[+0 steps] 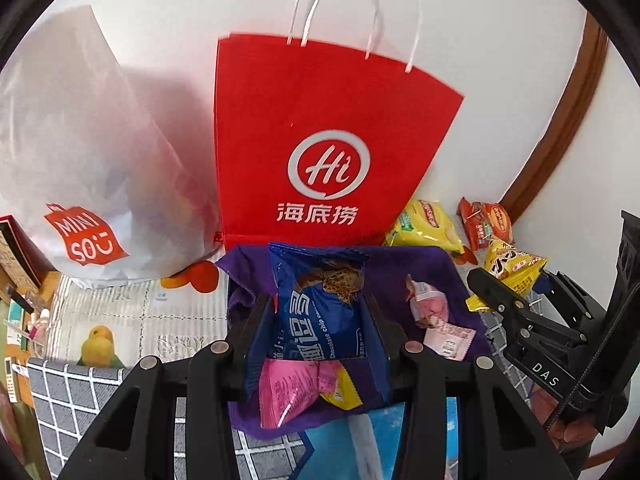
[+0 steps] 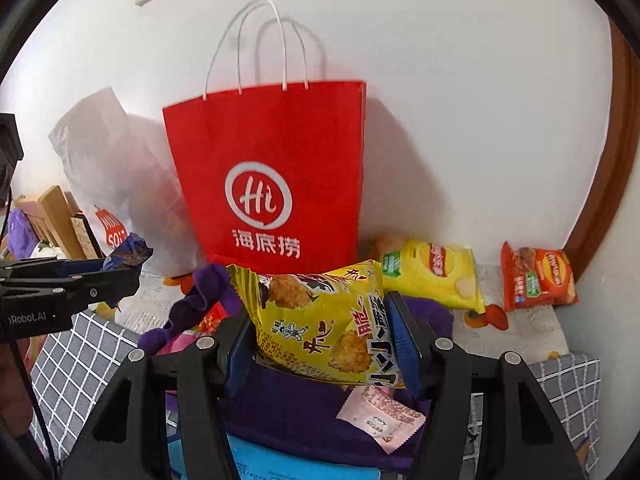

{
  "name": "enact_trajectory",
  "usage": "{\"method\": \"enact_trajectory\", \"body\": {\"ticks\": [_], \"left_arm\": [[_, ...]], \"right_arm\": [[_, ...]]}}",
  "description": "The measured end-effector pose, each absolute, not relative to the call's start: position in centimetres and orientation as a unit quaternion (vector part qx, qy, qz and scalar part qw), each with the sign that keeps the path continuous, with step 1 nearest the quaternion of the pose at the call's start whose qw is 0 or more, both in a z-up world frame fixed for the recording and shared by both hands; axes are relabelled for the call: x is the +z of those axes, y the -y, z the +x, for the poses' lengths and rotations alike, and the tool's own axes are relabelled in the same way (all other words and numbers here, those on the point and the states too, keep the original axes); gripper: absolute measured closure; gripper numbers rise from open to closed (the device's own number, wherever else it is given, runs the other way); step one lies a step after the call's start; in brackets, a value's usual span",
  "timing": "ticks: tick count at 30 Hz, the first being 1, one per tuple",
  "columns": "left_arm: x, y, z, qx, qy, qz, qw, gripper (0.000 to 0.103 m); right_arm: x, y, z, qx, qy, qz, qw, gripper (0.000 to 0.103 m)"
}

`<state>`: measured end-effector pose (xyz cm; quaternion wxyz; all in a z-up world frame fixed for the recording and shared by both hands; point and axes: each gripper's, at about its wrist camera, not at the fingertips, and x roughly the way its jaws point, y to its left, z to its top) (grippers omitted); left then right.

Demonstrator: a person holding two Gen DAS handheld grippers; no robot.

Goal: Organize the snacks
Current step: 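Lower the blue bag onto the towel with the left tool while the right tool lowers the yellow bag there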

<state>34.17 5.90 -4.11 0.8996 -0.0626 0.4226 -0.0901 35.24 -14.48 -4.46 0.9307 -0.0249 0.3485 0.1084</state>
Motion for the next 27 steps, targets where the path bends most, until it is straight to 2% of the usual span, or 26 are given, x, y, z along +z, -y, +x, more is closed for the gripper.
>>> {"method": "enact_trajectory", "body": {"ticks": [8, 16, 27], "left_arm": [[-6.3, -6.9, 36.0, -0.08, -0.442, -0.065, 0.891, 0.062], [-6.8, -8.7, 36.6, -0.062, -0.444, -0.083, 0.89, 0.062], [-7.6, -7.5, 36.6, -0.084, -0.453, -0.072, 0.885, 0.062]], "right_arm": [[-7.3, 14.9, 37.3, 0.116, -0.38, -0.021, 0.917, 0.043], [-7.5, 16.6, 37.9, 0.114, -0.384, -0.001, 0.916, 0.043], [-8.6, 15.6, 37.9, 0.129, -0.395, -0.018, 0.909, 0.043]]}}
